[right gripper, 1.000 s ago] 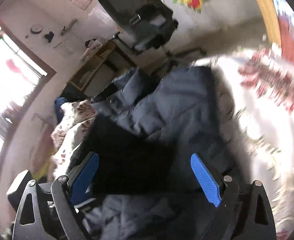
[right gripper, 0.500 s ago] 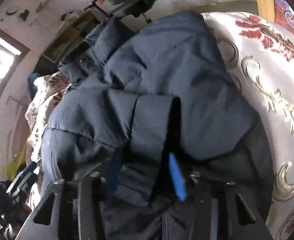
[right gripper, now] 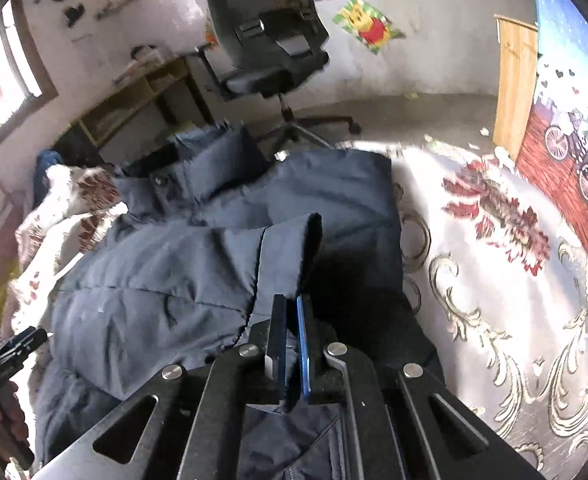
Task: Fold large clothes
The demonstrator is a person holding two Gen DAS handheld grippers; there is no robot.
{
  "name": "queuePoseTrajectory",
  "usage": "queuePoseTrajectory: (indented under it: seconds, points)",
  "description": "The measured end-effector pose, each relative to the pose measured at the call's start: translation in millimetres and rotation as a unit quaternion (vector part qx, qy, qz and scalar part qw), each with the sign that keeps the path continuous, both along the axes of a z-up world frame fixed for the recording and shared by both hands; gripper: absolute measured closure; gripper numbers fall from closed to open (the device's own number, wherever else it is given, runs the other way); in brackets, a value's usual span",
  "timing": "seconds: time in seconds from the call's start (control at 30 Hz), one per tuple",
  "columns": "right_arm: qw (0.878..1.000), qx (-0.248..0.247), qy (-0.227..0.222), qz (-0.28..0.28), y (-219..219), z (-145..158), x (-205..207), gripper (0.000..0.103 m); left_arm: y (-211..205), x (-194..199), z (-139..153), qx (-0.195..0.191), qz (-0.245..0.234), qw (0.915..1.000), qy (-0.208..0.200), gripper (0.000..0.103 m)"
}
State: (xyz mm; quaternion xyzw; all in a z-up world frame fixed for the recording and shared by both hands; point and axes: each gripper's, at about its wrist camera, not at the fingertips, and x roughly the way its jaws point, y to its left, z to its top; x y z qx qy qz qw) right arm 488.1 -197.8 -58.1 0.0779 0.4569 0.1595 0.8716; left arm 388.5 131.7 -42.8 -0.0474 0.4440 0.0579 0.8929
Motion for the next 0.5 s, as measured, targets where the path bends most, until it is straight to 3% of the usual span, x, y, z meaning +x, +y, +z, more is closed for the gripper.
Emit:
queuePoseTrajectory:
  seconds: [0.17, 0.3, 0.4, 0.47, 0.5]
  points:
    - [0.999, -0.043, 0.016, 0.008, 6, -33, 3, 0.096, 0, 14, -32, 0.013, -0.006, 0.9994, 0.032, 0.037]
    - [0.998, -0.062, 0.000, 0.021, 9, -43, 3, 0.096, 5, 16, -37, 0.006, -0.004, 0.9994, 0.035, 0.032]
    - [0.997, -0.064, -0.020, 0.031, 6, -37, -2, 0.095, 12, 13, -26, -0.006, 0.000, 0.9998, 0.018, 0.032]
    - [0.996, -0.069, -0.044, 0.043, 4, -29, -5, 0.087, 17, 15, -11, -0.007, -0.004, 0.9999, -0.013, 0.032]
    - [0.995, -0.068, -0.058, 0.046, 5, -22, -5, 0.076, 19, 19, -3, -0.008, -0.005, 0.9995, -0.029, 0.032]
